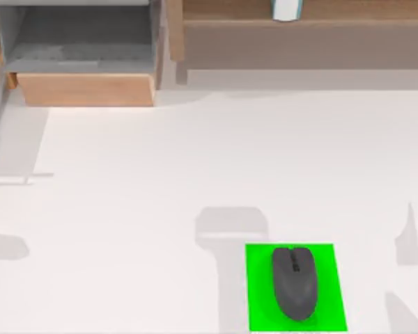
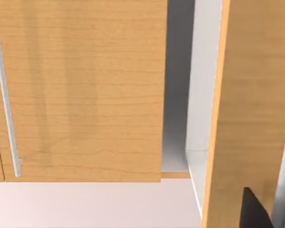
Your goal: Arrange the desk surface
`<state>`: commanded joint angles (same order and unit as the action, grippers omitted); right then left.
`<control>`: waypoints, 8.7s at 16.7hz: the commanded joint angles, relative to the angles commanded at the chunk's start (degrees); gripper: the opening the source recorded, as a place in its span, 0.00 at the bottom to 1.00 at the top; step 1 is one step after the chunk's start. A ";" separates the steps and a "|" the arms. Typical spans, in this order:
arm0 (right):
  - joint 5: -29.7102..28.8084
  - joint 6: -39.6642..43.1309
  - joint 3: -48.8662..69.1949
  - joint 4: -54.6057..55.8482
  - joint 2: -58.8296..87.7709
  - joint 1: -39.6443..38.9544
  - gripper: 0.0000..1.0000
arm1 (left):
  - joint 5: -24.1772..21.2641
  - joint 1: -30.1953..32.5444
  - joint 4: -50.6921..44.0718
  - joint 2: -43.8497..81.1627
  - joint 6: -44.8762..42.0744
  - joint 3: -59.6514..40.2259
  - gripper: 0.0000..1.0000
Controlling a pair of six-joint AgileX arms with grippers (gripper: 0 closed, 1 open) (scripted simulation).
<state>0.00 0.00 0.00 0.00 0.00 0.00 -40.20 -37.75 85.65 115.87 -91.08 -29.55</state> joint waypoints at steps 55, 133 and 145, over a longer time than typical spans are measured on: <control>0.00 0.00 0.00 0.00 0.00 0.00 1.00 | 15.55 15.32 -24.04 19.41 1.09 -42.20 0.30; 0.00 0.00 0.00 0.00 0.00 0.00 1.00 | 82.00 84.53 -47.73 21.79 88.77 -70.31 1.00; 0.00 0.00 0.00 0.00 0.00 0.00 1.00 | 83.80 84.13 -54.29 23.16 90.32 -79.84 1.00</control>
<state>0.00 0.00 0.00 0.00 0.00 0.00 43.60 46.38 31.36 139.03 -0.76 -109.39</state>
